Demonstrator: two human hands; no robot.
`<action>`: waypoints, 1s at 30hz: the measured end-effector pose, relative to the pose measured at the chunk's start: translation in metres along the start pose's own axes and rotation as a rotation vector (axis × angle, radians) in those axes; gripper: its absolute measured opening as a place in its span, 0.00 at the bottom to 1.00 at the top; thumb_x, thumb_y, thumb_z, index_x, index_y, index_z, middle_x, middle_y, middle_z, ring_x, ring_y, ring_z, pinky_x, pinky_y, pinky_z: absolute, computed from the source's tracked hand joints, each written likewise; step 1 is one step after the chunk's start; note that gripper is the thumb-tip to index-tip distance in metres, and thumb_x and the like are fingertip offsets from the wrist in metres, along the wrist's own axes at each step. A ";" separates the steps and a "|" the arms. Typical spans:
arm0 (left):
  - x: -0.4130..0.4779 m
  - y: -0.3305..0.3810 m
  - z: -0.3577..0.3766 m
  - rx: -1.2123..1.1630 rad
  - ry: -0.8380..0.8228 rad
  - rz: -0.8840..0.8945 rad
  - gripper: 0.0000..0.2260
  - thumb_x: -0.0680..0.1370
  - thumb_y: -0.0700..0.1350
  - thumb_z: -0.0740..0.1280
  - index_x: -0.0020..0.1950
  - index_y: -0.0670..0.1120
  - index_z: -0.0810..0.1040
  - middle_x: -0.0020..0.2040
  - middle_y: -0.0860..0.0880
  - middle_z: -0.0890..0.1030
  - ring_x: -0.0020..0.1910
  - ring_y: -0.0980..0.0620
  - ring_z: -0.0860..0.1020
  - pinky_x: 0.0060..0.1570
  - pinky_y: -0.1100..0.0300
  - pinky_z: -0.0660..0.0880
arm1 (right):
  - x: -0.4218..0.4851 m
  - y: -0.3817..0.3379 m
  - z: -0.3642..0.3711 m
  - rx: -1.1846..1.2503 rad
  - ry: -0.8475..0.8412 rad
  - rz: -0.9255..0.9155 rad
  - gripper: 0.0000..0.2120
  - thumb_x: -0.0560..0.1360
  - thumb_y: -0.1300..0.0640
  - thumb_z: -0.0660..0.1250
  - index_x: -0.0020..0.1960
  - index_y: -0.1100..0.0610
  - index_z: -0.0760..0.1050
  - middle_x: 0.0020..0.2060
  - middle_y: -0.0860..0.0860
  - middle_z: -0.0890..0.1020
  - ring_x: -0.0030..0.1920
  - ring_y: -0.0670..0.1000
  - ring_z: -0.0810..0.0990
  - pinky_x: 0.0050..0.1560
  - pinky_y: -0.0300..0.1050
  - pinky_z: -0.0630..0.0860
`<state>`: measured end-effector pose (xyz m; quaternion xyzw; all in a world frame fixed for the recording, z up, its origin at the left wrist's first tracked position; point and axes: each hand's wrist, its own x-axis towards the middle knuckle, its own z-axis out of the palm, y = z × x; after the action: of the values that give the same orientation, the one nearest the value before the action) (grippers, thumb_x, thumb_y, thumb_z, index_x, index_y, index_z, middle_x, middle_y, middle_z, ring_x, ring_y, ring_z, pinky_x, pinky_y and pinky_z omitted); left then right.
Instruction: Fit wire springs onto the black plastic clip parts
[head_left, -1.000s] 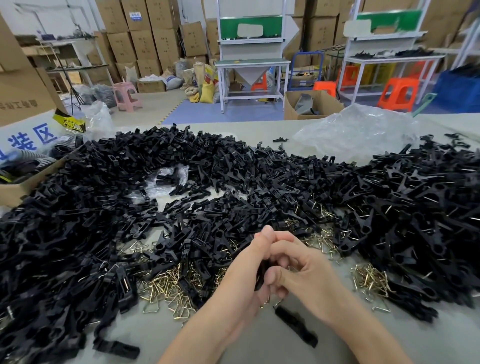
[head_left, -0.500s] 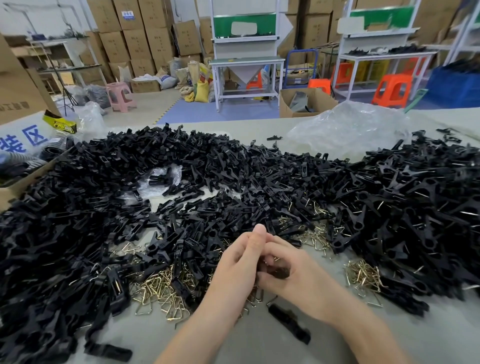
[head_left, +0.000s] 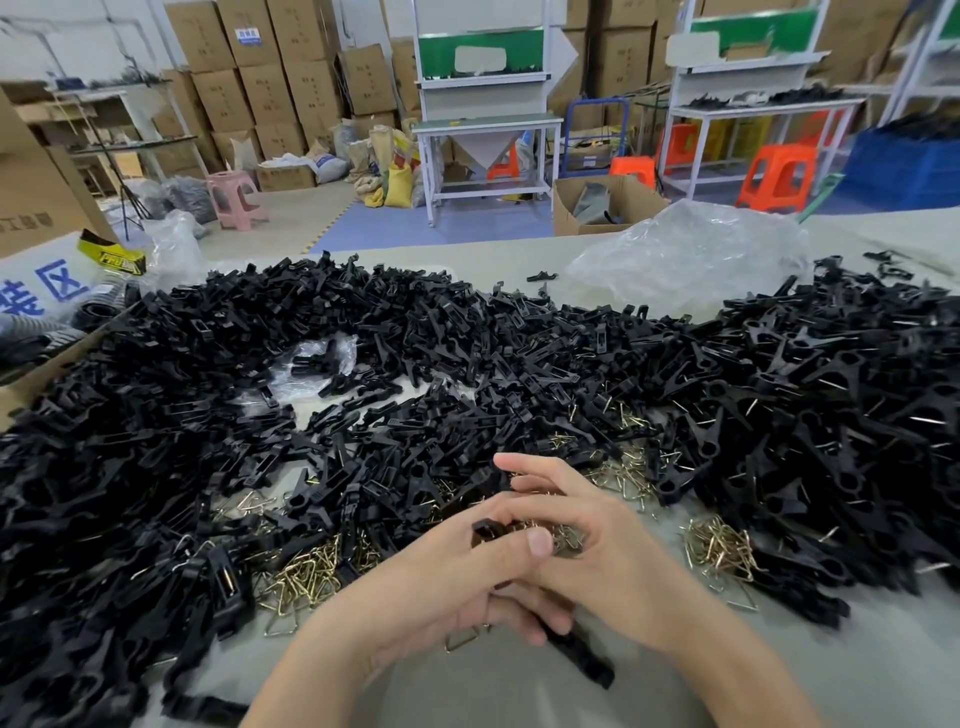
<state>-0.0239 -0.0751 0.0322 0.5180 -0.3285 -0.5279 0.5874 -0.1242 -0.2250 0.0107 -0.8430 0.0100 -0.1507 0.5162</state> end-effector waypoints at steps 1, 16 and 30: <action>0.000 -0.001 -0.001 0.011 0.002 -0.006 0.25 0.74 0.56 0.75 0.68 0.48 0.75 0.53 0.34 0.82 0.47 0.40 0.83 0.44 0.55 0.80 | 0.000 -0.001 -0.001 0.005 -0.006 0.000 0.16 0.70 0.41 0.68 0.57 0.31 0.81 0.70 0.30 0.69 0.71 0.38 0.69 0.66 0.43 0.73; 0.020 -0.017 -0.008 0.142 0.353 0.097 0.17 0.72 0.66 0.71 0.45 0.52 0.82 0.33 0.38 0.82 0.31 0.42 0.77 0.34 0.49 0.70 | 0.000 -0.005 0.005 0.299 0.019 0.055 0.31 0.75 0.68 0.67 0.70 0.40 0.73 0.38 0.52 0.85 0.34 0.52 0.83 0.54 0.45 0.80; 0.018 -0.015 0.001 0.144 0.241 0.203 0.18 0.74 0.62 0.72 0.57 0.53 0.80 0.45 0.45 0.85 0.35 0.45 0.81 0.32 0.57 0.76 | 0.002 0.004 0.007 0.161 0.097 -0.031 0.15 0.72 0.55 0.73 0.55 0.39 0.82 0.63 0.38 0.76 0.55 0.49 0.83 0.49 0.43 0.83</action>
<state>-0.0250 -0.0912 0.0150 0.5823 -0.3432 -0.3752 0.6343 -0.1202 -0.2217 0.0045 -0.7906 0.0098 -0.1993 0.5789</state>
